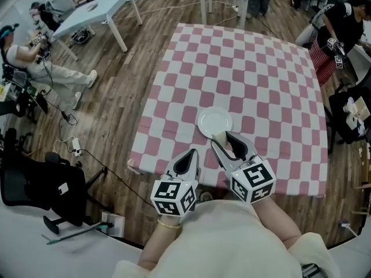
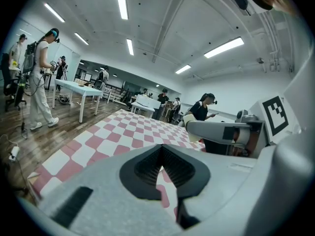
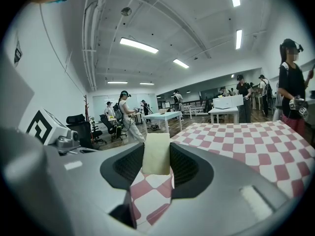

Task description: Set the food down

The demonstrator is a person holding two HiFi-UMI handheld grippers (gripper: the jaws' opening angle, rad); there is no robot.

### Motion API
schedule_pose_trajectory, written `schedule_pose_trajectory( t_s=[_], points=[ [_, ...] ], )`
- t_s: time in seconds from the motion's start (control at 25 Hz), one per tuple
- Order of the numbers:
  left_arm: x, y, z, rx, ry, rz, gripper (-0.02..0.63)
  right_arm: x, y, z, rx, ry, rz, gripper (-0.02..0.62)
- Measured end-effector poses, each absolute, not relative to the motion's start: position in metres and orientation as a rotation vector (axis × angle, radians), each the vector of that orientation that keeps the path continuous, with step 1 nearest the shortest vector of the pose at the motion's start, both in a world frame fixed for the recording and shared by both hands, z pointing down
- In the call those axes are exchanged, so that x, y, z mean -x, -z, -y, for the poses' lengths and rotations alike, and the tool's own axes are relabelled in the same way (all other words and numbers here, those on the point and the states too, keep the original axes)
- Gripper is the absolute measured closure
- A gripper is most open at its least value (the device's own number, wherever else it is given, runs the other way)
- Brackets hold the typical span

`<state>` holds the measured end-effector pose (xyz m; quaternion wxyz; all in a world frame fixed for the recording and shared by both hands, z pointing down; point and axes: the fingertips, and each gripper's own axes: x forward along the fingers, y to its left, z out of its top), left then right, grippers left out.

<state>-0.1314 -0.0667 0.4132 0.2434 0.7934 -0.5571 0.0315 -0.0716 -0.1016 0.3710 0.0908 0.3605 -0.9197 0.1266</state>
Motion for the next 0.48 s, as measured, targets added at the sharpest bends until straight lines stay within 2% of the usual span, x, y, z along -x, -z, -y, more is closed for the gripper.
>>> schedule_pose_trajectory(
  t_s=[0.48],
  points=[
    [0.135,-0.420,0.072,-2.156,-0.095,1.498,0.606,0.065,-0.383,0.114,-1.115,-0.408,2.679,0.426]
  ],
)
